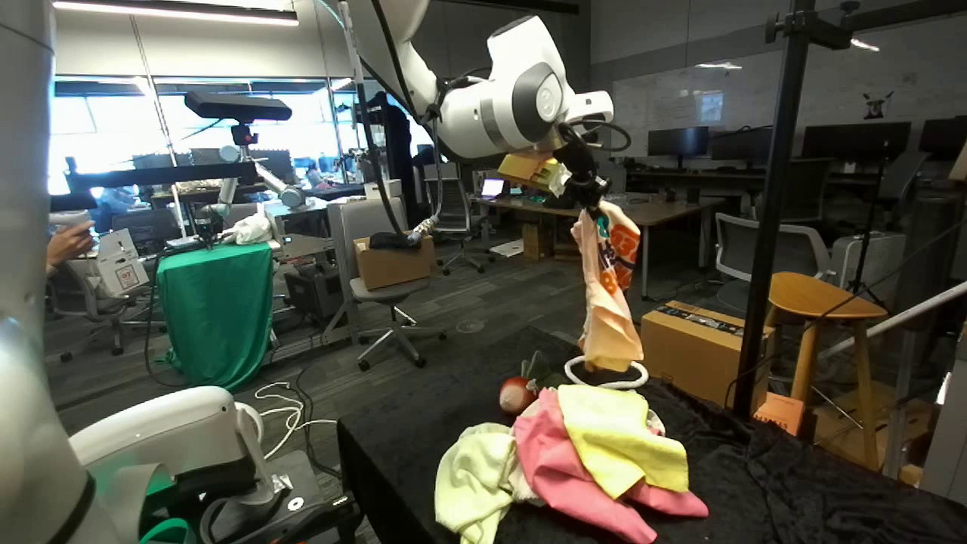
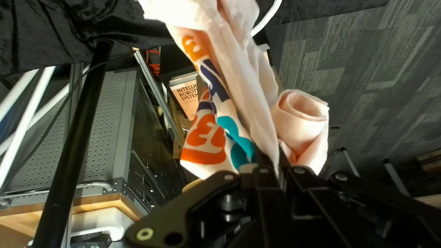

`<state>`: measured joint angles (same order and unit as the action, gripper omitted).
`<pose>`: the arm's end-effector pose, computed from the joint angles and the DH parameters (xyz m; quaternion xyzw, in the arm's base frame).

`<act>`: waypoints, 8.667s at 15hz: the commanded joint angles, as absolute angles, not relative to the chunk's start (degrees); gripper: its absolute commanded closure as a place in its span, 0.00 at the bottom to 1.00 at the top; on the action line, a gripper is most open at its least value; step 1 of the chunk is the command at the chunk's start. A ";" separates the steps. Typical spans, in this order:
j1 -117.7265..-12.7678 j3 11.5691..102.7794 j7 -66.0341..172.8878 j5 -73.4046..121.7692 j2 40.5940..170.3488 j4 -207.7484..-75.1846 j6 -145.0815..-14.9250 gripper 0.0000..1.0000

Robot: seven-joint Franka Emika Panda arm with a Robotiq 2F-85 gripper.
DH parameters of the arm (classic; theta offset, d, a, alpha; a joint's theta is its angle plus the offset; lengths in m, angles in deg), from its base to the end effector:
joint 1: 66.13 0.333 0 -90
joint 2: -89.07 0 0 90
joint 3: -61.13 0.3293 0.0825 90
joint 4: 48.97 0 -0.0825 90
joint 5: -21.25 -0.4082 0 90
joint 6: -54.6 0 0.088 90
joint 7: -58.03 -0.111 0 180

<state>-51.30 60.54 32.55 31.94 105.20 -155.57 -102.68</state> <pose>0.6706 0.1781 0.4330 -0.9531 0.0215 -0.2988 0.0429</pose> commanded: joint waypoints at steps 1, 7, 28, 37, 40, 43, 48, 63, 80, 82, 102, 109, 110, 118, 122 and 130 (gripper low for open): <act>-50.99 60.19 31.81 32.25 108.38 -149.78 -100.00 0.98; -50.81 60.27 34.36 32.87 111.96 -149.76 -97.69 0.98; -49.21 57.36 35.67 32.77 121.68 -150.02 -97.77 0.24; -49.27 58.19 38.39 33.07 120.63 -152.58 -95.39 0.00; -49.60 60.07 43.16 33.46 119.25 -156.13 -92.72 0.00; -48.28 61.12 45.37 35.00 118.71 -160.31 -94.29 0.00; -41.98 58.88 39.52 41.89 122.79 -161.17 -99.19 0.00; -39.81 59.33 39.59 38.39 136.66 -150.24 -98.42 0.00; -40.85 59.31 40.06 35.45 138.01 -145.29 -95.43 0.94; -40.80 59.29 40.00 35.60 136.99 -145.92 -95.53 0.97; -40.14 50.43 31.56 38.55 126.97 -152.72 -98.76 0.94; -40.78 51.50 32.03 37.82 130.61 -151.69 -97.84 0.94; -40.33 51.35 31.67 37.98 131.39 -151.30 -97.53 0.94; -40.63 51.31 32.24 36.84 138.58 -146.14 -96.08 0.94; -41.81 51.47 32.58 36.10 139.37 -144.77 -95.57 0.95; -44.34 52.78 34.01 33.81 136.81 -145.96 -93.42 0.95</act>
<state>-42.55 51.52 32.36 35.16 137.87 -145.99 -95.17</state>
